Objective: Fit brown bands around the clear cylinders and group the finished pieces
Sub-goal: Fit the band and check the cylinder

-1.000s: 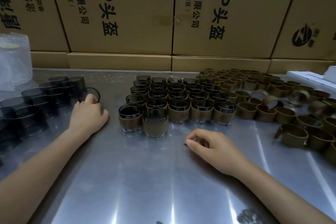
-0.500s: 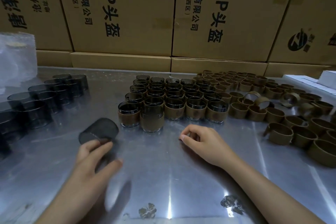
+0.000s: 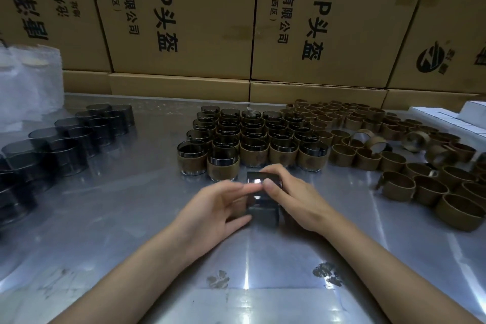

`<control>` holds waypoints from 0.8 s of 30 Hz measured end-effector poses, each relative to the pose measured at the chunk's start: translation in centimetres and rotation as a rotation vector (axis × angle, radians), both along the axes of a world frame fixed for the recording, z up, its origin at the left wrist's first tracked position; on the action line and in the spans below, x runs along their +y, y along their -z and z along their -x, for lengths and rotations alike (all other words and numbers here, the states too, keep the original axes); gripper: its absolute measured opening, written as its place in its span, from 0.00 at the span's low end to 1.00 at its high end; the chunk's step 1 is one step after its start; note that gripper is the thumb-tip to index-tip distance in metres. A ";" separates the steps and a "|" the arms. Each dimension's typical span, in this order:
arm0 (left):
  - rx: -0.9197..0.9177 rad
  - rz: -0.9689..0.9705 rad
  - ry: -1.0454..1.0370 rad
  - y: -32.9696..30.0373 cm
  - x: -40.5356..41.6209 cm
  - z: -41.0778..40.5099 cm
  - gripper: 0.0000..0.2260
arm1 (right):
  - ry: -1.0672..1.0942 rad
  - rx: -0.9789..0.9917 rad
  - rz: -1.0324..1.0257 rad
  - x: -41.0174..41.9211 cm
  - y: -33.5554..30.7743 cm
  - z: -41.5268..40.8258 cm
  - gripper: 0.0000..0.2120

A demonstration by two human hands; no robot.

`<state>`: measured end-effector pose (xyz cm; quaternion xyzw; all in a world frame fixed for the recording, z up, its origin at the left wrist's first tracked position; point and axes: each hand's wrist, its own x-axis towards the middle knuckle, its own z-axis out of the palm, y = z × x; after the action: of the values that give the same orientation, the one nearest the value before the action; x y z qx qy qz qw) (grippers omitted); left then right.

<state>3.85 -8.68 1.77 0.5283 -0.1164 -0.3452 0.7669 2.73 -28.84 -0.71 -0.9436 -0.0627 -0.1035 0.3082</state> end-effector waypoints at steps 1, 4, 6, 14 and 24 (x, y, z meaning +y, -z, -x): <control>0.015 0.006 -0.020 0.0 -0.5 -0.5 0.15 | 0.016 0.005 0.010 0.0 0.0 -0.1 0.36; 0.011 0.026 -0.070 0.2 -1.5 -1.7 0.12 | 0.053 0.000 0.014 0.1 0.1 -0.3 0.32; -0.007 0.030 -0.119 0.4 -2.1 -2.4 0.12 | 0.070 -0.026 -0.002 0.0 0.2 -0.4 0.29; -0.636 -0.193 -0.302 1.8 -5.1 -3.4 0.13 | 0.211 -0.351 -0.115 -0.4 0.3 -0.6 0.24; -0.865 -0.507 -0.238 2.4 -5.7 -5.4 0.13 | 0.357 -0.300 -0.041 -0.3 -0.1 -0.7 0.30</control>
<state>9.20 -14.38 -0.63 0.8016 -0.2747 -0.0228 0.5305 3.39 -29.10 -0.65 -0.9073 0.0622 -0.2969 0.2913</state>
